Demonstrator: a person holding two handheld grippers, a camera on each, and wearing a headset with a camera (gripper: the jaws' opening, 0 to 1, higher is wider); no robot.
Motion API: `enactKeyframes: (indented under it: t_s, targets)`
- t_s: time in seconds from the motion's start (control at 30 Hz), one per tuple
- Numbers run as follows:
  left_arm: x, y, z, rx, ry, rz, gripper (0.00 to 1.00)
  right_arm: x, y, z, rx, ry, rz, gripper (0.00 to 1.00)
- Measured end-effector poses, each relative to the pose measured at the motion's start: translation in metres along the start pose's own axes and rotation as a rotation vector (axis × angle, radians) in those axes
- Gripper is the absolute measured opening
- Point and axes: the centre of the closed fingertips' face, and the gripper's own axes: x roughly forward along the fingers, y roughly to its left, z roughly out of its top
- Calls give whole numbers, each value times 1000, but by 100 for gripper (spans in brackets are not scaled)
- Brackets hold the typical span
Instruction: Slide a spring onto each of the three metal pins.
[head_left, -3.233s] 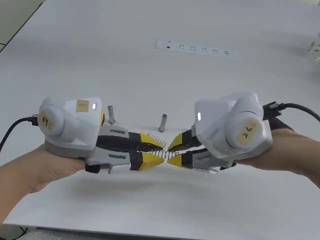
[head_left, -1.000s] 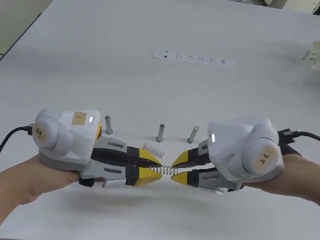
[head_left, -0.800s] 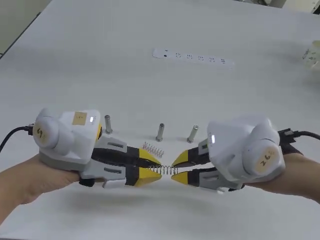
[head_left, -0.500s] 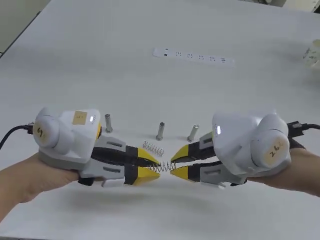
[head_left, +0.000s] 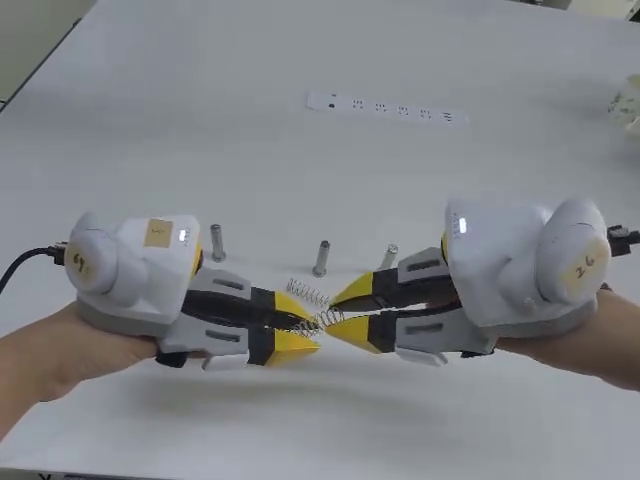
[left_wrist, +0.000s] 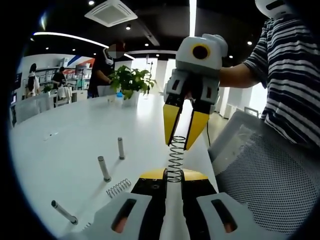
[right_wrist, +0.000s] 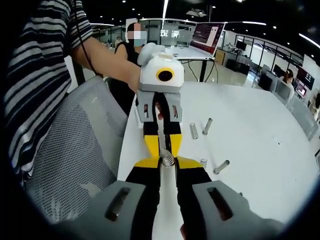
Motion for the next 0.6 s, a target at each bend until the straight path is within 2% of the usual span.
enactKeyframes:
  t_s: [0.17,0.4,0.6]
  targets:
    - [1,0,0,-3,-3,1,7,3,2,11,-9,-52,-15,13]
    - [3,-4,1,-5,-13,-11,7,11,3,22,-36,-98,-41,12]
    - [-1,-2,3,-13,-29,-2,7,11,2,26,-6,-167,-59,12]
